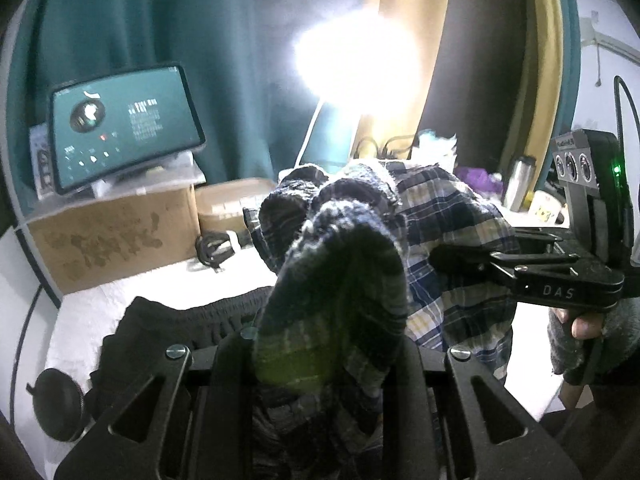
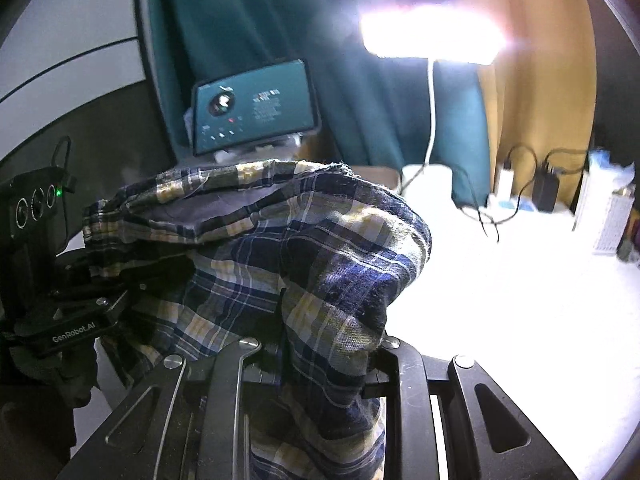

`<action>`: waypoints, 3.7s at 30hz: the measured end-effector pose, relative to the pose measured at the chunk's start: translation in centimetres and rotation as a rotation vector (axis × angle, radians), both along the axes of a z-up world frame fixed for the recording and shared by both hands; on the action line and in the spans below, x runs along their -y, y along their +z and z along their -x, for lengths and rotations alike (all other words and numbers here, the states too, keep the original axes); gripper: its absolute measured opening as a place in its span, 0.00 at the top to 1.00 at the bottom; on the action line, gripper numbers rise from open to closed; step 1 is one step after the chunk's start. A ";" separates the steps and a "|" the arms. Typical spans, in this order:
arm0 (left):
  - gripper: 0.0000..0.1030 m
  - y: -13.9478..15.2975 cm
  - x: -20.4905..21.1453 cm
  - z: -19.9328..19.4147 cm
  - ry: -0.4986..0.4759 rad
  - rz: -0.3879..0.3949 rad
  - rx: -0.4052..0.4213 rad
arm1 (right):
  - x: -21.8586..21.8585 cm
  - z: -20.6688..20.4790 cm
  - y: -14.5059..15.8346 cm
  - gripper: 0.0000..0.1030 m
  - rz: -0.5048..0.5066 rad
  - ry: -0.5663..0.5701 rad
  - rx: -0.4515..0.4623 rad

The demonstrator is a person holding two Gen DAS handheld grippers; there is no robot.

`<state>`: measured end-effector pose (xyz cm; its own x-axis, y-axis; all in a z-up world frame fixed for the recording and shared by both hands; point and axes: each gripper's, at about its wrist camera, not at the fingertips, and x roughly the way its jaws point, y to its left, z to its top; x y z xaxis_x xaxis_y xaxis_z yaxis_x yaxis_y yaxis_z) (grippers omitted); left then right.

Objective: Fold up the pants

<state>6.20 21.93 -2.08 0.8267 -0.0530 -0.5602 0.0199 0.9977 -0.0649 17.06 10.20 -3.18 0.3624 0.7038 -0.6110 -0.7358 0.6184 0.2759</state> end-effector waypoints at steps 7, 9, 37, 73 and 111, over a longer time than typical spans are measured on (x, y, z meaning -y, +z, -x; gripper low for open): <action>0.78 -2.6 -1.0 -3.4 0.013 0.016 -0.102 | -1.5 -2.4 -3.2 0.76 0.017 0.003 -0.089; 0.76 -3.4 -1.3 -4.0 0.026 0.024 -0.128 | -2.0 -3.1 -4.0 0.76 0.018 0.007 -0.121; 0.38 -6.9 -7.9 -6.9 0.206 0.001 -0.260 | 0.4 -7.3 -9.6 0.40 0.195 -0.131 -0.168; 0.37 -5.1 -8.1 -7.8 0.179 0.015 -0.225 | -1.5 -9.5 -8.2 0.40 0.196 -0.165 -0.144; 0.35 -6.6 -4.1 0.8 0.159 0.055 -0.248 | 2.9 0.7 -6.7 0.38 0.203 -0.104 -0.131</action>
